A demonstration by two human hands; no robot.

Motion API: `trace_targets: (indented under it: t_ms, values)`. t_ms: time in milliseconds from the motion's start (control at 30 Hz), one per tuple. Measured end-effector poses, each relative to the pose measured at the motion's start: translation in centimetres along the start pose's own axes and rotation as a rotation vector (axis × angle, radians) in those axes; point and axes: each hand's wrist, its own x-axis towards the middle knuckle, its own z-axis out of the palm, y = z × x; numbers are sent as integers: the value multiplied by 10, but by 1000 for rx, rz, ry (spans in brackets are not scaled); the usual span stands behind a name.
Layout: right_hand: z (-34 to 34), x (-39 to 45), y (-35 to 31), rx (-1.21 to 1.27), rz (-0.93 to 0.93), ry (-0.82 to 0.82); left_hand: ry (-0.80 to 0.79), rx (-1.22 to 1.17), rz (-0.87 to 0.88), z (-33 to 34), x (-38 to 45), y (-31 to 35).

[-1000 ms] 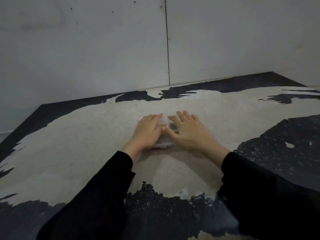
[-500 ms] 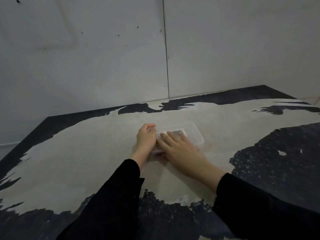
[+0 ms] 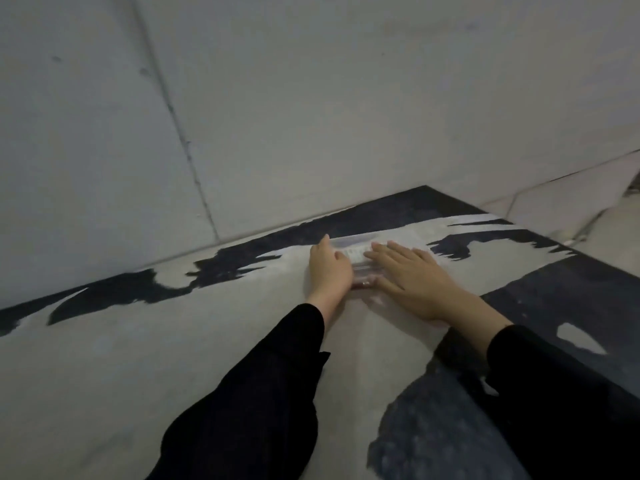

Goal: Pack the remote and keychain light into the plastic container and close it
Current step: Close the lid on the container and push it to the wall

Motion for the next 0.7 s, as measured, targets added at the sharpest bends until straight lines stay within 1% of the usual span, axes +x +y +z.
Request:
trace_targets:
  t_ms: [133, 200, 333, 433, 567, 700]
  values:
    - [2, 28, 72, -71, 131, 56, -64, -7, 32, 61, 54, 28]
    - [1, 46, 98, -61, 156, 61, -73, -10, 52, 82, 78, 38]
    - [5, 89, 145, -60, 166, 72, -28, -17, 33, 118, 124, 51]
    - [8, 119, 176, -63, 201, 39, -58, -34, 20, 135, 151, 64]
    - [10, 144, 197, -119, 275, 37, -172, -45, -10, 146, 169, 73]
    - [1, 152, 194, -187, 213, 19, -143, -21, -14, 146, 172, 71]
